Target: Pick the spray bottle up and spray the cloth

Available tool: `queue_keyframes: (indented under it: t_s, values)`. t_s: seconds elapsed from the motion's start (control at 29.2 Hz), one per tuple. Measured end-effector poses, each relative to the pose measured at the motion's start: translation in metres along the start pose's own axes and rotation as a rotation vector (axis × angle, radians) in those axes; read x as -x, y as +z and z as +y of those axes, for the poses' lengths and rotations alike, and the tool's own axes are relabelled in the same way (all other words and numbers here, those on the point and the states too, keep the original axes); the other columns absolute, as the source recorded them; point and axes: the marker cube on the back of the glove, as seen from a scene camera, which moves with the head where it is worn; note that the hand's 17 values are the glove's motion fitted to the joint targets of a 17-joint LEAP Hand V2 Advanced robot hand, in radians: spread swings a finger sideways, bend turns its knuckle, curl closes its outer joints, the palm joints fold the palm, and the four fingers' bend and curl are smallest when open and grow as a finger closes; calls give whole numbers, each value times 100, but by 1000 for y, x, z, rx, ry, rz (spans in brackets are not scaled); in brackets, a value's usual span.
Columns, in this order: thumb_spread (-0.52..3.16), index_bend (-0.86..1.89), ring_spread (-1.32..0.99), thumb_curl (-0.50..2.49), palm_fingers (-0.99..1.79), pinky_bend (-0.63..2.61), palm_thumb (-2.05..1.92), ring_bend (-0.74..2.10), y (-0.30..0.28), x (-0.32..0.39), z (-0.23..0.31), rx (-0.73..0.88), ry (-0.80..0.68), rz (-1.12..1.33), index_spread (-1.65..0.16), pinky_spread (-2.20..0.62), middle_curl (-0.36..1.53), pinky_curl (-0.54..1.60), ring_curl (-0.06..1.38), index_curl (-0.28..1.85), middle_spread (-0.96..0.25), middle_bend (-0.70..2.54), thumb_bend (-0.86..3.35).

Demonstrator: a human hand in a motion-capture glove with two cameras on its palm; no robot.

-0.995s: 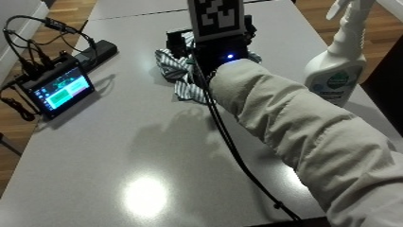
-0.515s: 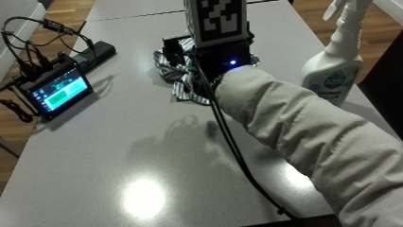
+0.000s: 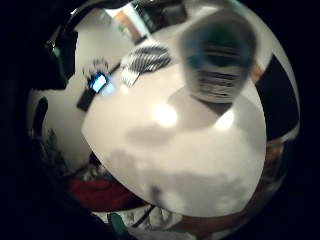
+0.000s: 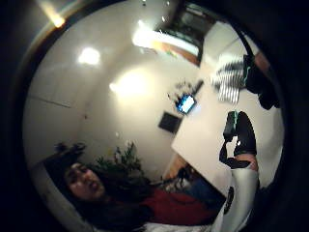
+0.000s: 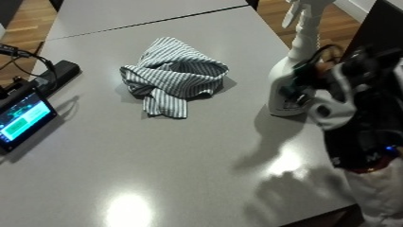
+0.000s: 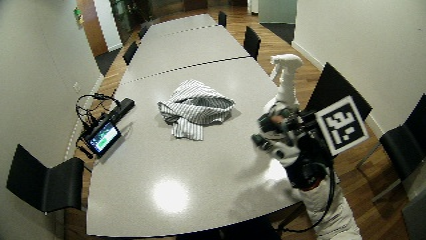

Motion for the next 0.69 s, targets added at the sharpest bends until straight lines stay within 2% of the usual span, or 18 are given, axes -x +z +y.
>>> queue_keyframes:
  t_s: [0.1, 0.21, 0.34, 0.41, 0.58, 0.69]
  values:
    - [79, 32, -11, 42, 74, 41, 95, 61, -48, -43, -14, -229, -10, -58, -19, -14, 40, 34, 40, 42, -4, 62, 30]
    - [81, 37, -11, 43, 61, 20, 94, 57, -73, -73, -37, -306, -9, -112, -21, -8, 41, 29, 40, 44, -5, 63, 26]
    - [81, 31, -9, 43, 43, 12, 93, 51, -71, -94, -67, -174, 29, -248, -23, 0, 42, 25, 39, 44, -4, 61, 21]
    - [79, 25, -9, 44, 45, 17, 94, 52, -62, -101, -78, -79, 54, -294, -24, 2, 41, 25, 39, 43, -4, 59, 19]
    - [75, 4, -10, 45, 90, 48, 97, 55, -52, -132, -95, 91, 40, -365, -29, -7, 37, 29, 34, 29, -6, 48, 14]
    - [65, 24, -12, 48, 115, 44, 100, 50, -50, -136, -93, 139, 41, -398, -28, -14, 39, 30, 34, 34, -8, 48, 11]
